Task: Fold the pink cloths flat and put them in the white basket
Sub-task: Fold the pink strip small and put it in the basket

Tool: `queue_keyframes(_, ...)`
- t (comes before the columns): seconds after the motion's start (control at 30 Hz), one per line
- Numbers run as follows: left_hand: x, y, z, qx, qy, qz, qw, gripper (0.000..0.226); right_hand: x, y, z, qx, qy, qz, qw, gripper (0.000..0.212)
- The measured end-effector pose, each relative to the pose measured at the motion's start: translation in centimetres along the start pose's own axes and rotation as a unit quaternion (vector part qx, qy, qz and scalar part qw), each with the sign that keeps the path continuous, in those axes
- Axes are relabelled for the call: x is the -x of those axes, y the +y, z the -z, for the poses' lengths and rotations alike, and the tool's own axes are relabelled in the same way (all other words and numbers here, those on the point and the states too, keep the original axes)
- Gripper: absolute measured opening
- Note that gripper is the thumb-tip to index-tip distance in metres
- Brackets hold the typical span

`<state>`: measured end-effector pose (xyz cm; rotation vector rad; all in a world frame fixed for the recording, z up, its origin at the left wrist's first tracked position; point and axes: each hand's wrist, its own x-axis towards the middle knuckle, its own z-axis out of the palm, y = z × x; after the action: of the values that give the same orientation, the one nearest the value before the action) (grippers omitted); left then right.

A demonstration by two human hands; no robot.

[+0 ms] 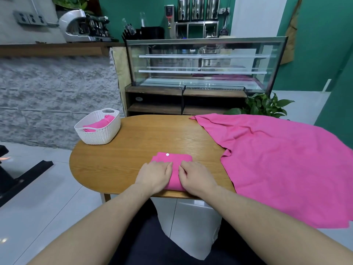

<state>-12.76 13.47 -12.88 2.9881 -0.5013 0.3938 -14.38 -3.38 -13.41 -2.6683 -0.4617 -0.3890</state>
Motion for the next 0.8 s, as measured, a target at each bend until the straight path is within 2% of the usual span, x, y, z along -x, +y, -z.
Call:
queue_keyframes(0.13,1.8,-1.1,-1.7,-0.045,0.096,-0.051,0.993,0.041,-1.1,-0.3,0.8,-0.022,-0.097,-0.085,0.991,0.023)
queue_keyframes(0.27,2.1,-0.9,-1.9,0.009,0.089,0.002,0.996,0.044,-1.8,-0.7,1.0,-0.02,-0.143,-0.125,0.982,0.038)
queue_keyframes(0.37,1.8,-0.2,-1.2,0.031,0.076,0.032,0.996,0.05,-1.3,-0.4,0.8,-0.017,-0.111,-0.096,0.989,0.035)
queue_keyframes(0.47,1.2,0.0,-0.9,0.075,0.046,0.063,0.994,0.042,0.3,0.5,-0.2,-0.039,-0.004,0.007,0.999,0.028)
queue_keyframes(0.53,0.7,0.0,-0.5,0.092,0.023,0.081,0.992,0.043,0.9,1.2,-0.8,-0.036,0.025,0.052,0.998,0.032)
queue_keyframes(0.7,0.6,-0.1,0.1,0.063,-0.003,0.072,0.995,0.045,0.6,0.7,-0.4,-0.045,0.034,0.041,0.998,0.025)
queue_keyframes(0.8,1.1,-0.6,-0.6,-0.025,0.057,-0.005,0.998,0.05,0.0,0.5,-0.3,-0.07,0.005,-0.009,0.997,0.026)
